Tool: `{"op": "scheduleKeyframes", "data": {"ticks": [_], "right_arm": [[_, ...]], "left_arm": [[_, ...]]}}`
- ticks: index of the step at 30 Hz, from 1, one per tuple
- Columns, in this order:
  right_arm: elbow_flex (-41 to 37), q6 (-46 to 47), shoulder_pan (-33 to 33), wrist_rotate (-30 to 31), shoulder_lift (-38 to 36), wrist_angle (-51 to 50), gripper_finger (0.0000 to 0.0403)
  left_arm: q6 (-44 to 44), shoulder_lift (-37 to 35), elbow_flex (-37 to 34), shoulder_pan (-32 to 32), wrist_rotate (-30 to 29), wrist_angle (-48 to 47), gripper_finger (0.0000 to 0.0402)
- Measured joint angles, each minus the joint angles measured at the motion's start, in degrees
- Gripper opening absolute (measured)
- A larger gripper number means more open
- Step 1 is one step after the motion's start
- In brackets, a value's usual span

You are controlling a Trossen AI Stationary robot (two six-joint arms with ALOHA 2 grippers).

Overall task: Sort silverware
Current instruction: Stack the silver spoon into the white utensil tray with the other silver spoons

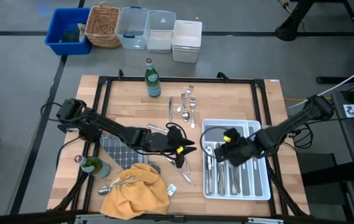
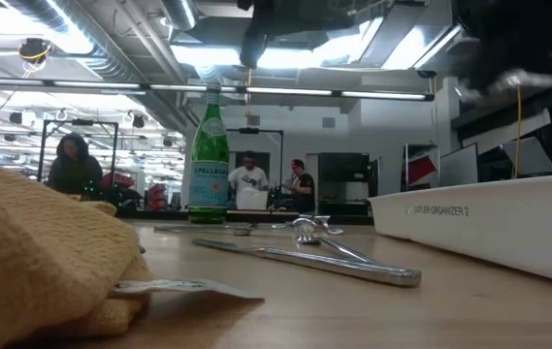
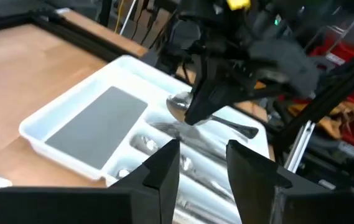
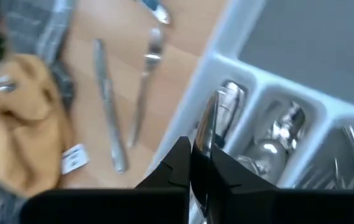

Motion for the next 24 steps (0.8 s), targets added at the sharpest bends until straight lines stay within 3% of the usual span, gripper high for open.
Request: {"op": "scheduleKeyframes", "data": {"ticks": [10,16,24], "right_arm": [[-2.73,17.01,3.39,3.51,9.36,0.18,0.0017],[-2.73,21.44,3.39,2.88,14.37,0.42,0.0019],[-2.69,23.03,3.09,-0.84,18.5,0.27,0.0032]], "left_arm": [[-2.62,0.02,-0.02,0.0,0.06,-1.05,0.0118],[-5.63,0.02,-0.02,-0.11,0.13,-1.18,0.0117],[-6.49,0.02,-0.02,-0.11,4.95,-1.53,0.0117]]}}
